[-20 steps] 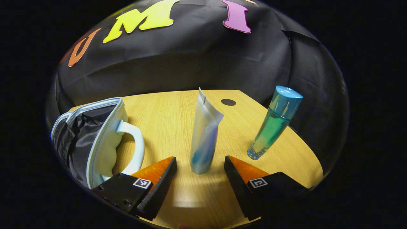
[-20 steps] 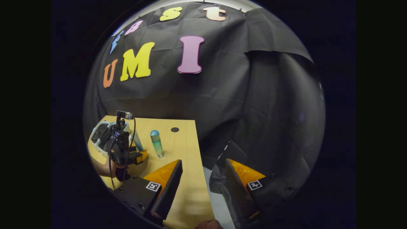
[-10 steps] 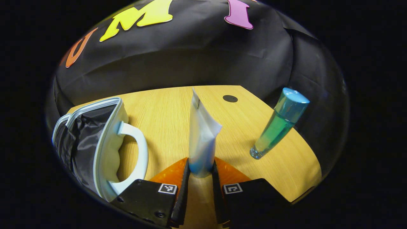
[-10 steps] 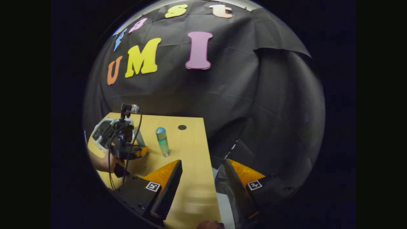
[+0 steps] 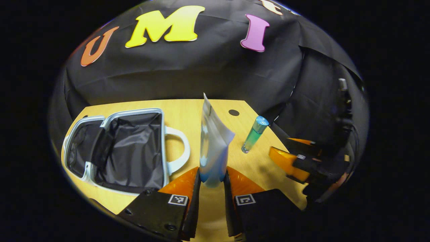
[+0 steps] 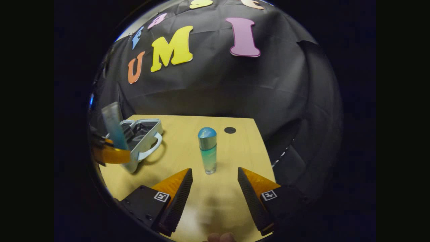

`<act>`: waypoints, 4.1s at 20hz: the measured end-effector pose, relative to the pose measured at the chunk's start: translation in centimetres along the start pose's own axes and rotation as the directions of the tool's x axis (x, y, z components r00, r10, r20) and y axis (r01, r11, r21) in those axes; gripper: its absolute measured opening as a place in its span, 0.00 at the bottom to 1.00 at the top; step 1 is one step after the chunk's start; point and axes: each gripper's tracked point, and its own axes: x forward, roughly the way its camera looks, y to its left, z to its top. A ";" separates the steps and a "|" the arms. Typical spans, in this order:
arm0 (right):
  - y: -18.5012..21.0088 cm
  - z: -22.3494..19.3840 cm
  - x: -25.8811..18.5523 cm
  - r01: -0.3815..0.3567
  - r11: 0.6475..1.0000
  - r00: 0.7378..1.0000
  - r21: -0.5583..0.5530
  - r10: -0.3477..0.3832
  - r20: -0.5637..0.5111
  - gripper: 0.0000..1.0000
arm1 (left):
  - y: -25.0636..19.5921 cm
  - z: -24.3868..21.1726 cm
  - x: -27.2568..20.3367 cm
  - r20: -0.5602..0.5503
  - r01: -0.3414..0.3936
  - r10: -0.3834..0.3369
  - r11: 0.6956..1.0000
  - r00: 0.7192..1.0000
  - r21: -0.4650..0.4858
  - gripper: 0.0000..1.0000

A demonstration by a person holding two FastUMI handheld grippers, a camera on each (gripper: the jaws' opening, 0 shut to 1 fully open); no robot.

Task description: First open the suitcase, pack the skin care products into it, and then close the suitcase.

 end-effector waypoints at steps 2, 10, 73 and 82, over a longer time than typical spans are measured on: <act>0.8 -0.4 3.3 -0.007 1.000 1.000 0.003 0.007 -0.023 0.80 | 2.0 0.2 -2.5 0.005 -0.050 0.051 0.998 0.999 -0.039 0.37; 0.8 -1.6 9.0 0.025 0.999 0.996 0.034 -0.022 -0.089 0.72 | 10.6 -1.0 -7.4 -0.024 -0.211 0.211 0.956 0.977 -0.203 0.37; 34.7 -5.5 7.7 -0.221 0.968 0.556 0.121 0.227 -0.800 0.32 | 23.9 -2.9 -19.2 -0.017 -0.189 0.200 0.888 0.980 -0.419 0.99; 33.0 -8.3 12.1 0.050 0.997 0.544 0.060 0.023 -0.839 0.32 | 30.2 -4.5 -24.8 0.014 -0.269 0.309 0.848 0.951 -0.457 0.99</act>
